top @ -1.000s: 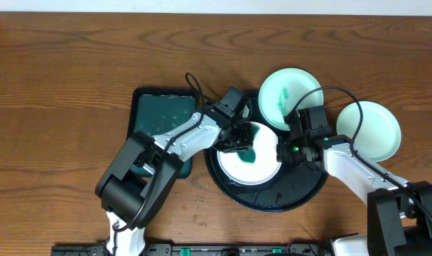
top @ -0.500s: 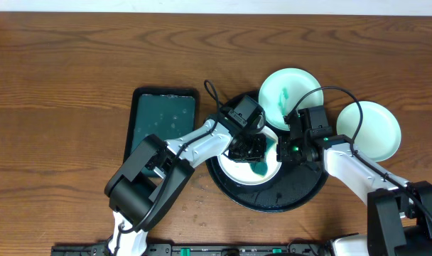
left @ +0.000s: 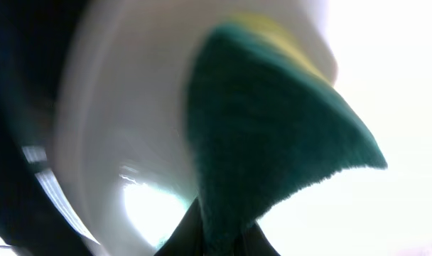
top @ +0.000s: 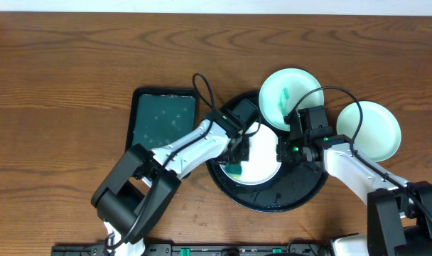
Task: Clean dirty plates on tray and stack at the side
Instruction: 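Scrub the white plate with the sponge while the right gripper holds its rim, then return the sponge to the water tray with the left gripper, then lift the white plate with the right gripper and tilt it over the water tray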
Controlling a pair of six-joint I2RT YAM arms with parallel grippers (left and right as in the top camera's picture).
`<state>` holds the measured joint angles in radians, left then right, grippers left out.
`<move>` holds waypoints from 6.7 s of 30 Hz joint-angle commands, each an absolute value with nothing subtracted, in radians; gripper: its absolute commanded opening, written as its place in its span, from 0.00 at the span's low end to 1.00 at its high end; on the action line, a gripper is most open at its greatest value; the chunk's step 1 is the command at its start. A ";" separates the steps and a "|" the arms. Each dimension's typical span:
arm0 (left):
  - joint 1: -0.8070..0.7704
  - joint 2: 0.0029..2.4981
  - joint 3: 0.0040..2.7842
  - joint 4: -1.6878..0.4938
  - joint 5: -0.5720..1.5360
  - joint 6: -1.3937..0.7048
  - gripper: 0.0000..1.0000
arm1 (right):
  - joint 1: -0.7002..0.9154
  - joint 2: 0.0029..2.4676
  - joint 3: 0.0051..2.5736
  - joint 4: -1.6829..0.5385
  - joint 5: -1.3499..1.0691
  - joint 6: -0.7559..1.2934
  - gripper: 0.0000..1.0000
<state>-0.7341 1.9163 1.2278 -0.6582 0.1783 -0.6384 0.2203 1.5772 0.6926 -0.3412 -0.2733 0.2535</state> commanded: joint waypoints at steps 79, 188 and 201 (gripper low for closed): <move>-0.722 2.025 1.274 -0.733 0.442 -0.541 0.07 | 0.231 1.609 0.673 -0.369 -0.251 0.262 0.01; -0.130 1.185 1.231 -0.998 0.019 -0.352 0.79 | 0.377 1.443 1.098 -0.583 -0.184 0.337 0.01; -0.130 1.030 1.231 -0.998 0.019 -0.352 0.79 | 0.685 1.574 1.127 -0.187 0.163 0.312 0.01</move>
